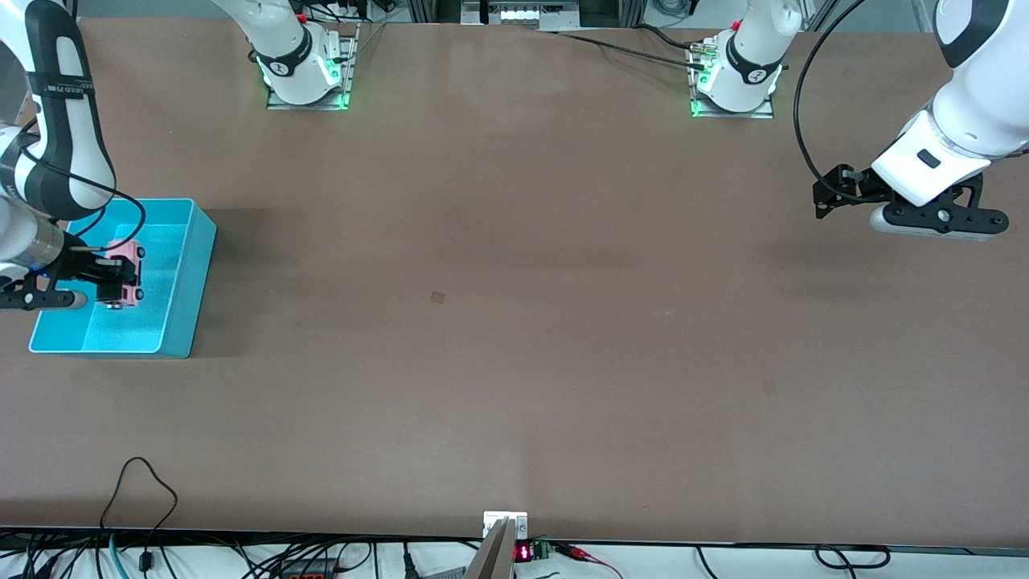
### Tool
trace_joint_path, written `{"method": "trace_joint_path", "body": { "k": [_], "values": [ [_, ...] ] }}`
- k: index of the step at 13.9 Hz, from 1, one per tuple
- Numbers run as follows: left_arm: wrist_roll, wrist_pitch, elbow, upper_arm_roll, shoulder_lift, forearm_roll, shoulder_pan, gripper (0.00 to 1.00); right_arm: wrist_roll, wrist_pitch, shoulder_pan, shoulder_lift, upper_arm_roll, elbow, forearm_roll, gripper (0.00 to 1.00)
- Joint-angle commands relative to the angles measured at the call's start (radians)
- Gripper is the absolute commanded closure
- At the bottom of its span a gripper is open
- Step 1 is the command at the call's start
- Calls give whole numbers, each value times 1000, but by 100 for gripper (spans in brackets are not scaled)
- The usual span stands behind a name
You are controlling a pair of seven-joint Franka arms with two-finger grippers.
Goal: Wind and store pink jeep toy
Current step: 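Lower the jeep into the blue bin with the right gripper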
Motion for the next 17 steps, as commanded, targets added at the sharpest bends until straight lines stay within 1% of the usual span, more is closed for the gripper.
{"method": "trace_joint_path", "body": {
  "k": [1, 3, 4, 6, 12, 13, 14, 16, 17],
  "values": [
    [-11, -21, 11, 1, -9, 15, -3, 0, -38, 111, -45, -30, 22, -104, -4, 100],
    [-11, -21, 11, 0, -9, 15, -3, 0, -40, 220, -57, -9, 22, -170, -3, 100],
    [-11, -21, 11, 0, -9, 15, -3, 0, -40, 254, -66, -4, 23, -194, -3, 100],
    [-11, -21, 12, 0, -11, 15, -3, 0, -44, 313, -78, 20, 23, -215, -1, 100],
    [-10, -23, 11, 0, -9, 15, -3, 0, -70, 336, -105, 77, 28, -216, 25, 100],
    [-10, -23, 11, 0, -11, 15, -4, 0, -73, 331, -103, 75, 30, -216, 26, 91],
    [-11, -23, 12, -2, -11, 15, -4, 0, -74, 324, -102, 75, 30, -216, 26, 69],
    [-10, -24, 12, -2, -11, 15, -4, 0, -74, 291, -100, 71, 39, -205, 28, 11],
    [-10, -23, 12, 0, -11, 15, -4, 0, -75, 290, -97, 66, 39, -193, 26, 0]
  ]
}}
